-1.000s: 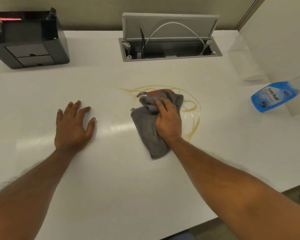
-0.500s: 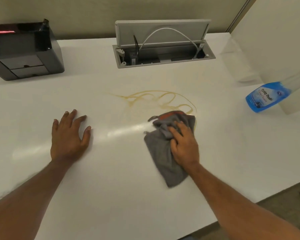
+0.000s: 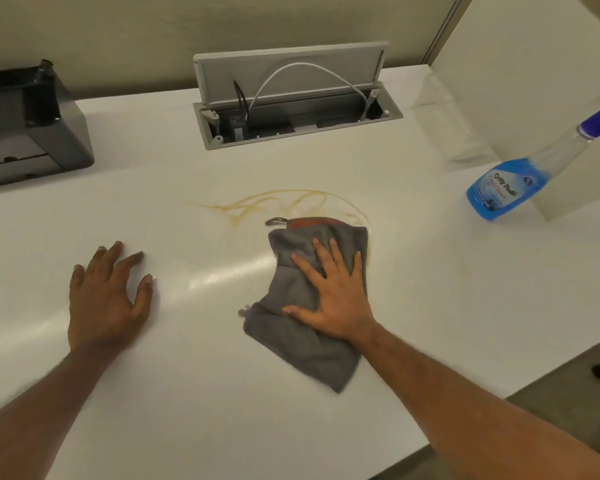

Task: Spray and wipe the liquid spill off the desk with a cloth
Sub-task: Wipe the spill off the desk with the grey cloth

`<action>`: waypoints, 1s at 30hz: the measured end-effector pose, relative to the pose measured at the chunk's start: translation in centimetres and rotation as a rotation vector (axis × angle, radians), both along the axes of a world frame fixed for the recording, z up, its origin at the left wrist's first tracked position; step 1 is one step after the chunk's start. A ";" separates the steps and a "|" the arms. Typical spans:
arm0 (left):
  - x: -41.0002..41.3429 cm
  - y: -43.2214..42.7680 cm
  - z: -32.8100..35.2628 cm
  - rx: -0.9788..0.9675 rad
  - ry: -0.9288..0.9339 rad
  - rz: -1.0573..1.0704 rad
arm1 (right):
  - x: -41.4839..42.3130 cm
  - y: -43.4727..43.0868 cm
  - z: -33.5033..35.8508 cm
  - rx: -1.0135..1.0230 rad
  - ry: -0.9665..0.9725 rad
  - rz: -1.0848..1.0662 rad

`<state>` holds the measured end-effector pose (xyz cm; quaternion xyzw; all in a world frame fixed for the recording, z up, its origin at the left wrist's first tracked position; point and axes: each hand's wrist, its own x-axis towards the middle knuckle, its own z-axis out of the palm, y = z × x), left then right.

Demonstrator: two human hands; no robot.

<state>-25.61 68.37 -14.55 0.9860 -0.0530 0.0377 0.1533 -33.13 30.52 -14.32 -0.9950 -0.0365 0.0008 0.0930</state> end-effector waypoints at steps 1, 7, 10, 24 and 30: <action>0.0 0.0 0.0 0.005 0.010 0.002 | -1.4 -1.0 -0.3 0.001 -0.010 -0.026; 0.0 -0.3 0.4 -0.002 0.029 0.009 | 0.4 -5.1 0.0 -0.012 0.031 -0.296; -0.1 -0.5 0.6 -0.002 0.021 0.000 | 5.0 -5.8 0.3 0.007 0.072 -0.340; -0.2 -0.7 0.7 -0.011 0.023 0.012 | 18.7 -2.3 0.5 0.051 0.077 -0.159; -0.3 -1.2 1.4 -0.038 0.026 0.024 | 20.8 2.2 0.8 0.019 0.090 -0.039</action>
